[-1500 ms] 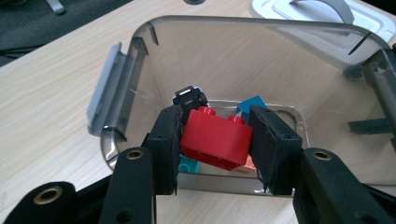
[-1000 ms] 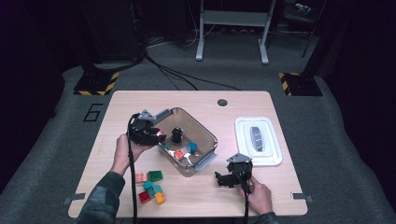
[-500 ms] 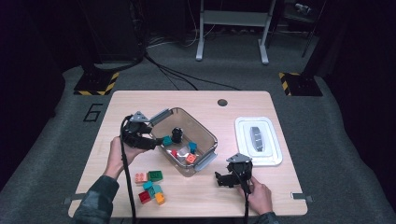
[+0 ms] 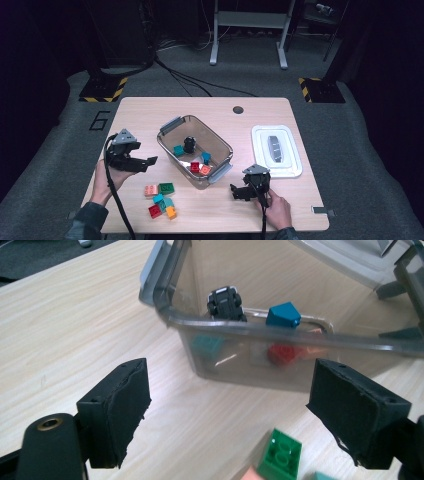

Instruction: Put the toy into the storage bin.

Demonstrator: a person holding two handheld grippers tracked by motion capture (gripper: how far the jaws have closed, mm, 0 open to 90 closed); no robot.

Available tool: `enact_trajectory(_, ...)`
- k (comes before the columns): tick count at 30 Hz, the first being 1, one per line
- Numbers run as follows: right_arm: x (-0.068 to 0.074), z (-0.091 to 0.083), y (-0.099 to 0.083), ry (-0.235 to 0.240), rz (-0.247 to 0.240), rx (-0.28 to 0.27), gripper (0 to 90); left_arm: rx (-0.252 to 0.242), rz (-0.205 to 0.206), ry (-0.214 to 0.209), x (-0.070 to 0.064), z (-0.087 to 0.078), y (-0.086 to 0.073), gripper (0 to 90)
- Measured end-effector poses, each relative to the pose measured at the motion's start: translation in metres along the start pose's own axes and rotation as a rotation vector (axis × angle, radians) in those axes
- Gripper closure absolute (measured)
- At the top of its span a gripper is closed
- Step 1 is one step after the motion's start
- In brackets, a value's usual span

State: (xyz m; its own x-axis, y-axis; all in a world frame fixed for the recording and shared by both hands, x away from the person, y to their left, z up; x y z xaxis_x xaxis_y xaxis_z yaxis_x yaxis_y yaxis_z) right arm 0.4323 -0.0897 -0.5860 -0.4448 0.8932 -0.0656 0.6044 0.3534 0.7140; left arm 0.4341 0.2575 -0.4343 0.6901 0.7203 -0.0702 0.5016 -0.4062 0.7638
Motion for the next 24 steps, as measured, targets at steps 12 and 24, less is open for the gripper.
enact_trajectory(12,-0.001,0.000,0.000,-0.002,-0.016,-0.001,0.0,0.052,-0.051,-0.019,0.004,0.017,-0.060,12.6)
enact_trajectory(24,-0.001,0.000,0.000,-0.002,-0.017,-0.001,0.0,0.120,-0.071,-0.059,0.003,0.044,-0.107,16.0)
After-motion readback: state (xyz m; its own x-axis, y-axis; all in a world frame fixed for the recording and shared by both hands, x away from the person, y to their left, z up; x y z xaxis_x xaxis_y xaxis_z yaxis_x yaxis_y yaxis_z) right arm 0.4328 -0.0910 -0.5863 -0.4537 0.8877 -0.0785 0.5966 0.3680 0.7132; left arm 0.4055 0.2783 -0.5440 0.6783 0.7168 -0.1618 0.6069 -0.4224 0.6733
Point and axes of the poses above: each handheld gripper's, and its own axes: z roughly forward along the jaws, y roughly out of its top, x roughly to its left, the point moved 8 cm from there along z, roughly forward along the jaws, and after that the axes turned 6 degrees about -y, right-handed, at the moved point
